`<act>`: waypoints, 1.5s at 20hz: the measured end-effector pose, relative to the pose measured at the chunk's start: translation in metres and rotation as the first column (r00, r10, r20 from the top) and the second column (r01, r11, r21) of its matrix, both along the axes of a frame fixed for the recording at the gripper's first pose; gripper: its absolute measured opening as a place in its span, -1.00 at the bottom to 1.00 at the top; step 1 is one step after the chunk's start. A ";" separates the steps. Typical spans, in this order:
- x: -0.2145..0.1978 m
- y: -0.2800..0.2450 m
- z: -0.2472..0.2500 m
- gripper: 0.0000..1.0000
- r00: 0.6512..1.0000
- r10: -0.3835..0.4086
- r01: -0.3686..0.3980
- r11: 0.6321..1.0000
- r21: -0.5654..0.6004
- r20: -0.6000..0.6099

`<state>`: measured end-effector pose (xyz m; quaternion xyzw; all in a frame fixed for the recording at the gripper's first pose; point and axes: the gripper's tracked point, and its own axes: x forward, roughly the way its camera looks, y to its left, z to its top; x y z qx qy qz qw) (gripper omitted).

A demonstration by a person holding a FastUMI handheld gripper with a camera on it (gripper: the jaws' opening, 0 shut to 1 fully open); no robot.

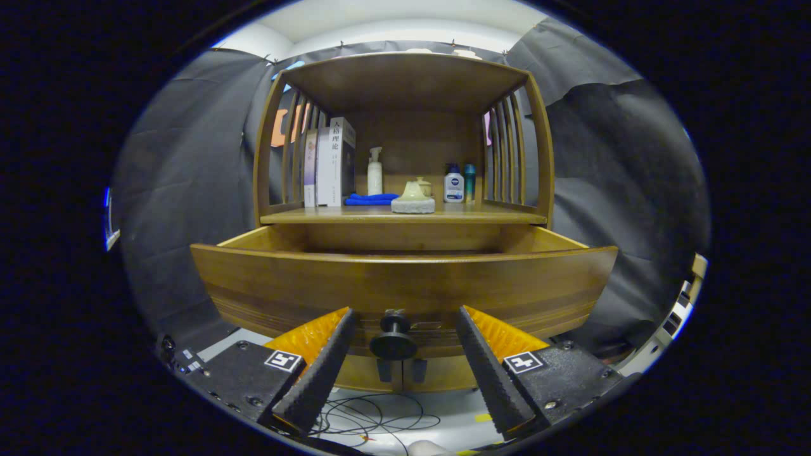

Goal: Pull open the drawer, take out the items inside it, and place them on the countertop above the cabinet.

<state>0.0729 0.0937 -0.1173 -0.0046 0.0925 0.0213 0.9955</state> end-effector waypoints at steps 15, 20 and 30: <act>0.034 0.016 -0.002 0.99 1.000 -0.025 0.025 1.000 0.000 0.016; 0.065 0.015 -0.001 0.99 1.000 -0.023 0.023 1.000 -0.004 0.005; 0.126 0.018 0.002 0.99 1.000 -0.021 0.021 0.999 -0.025 0.003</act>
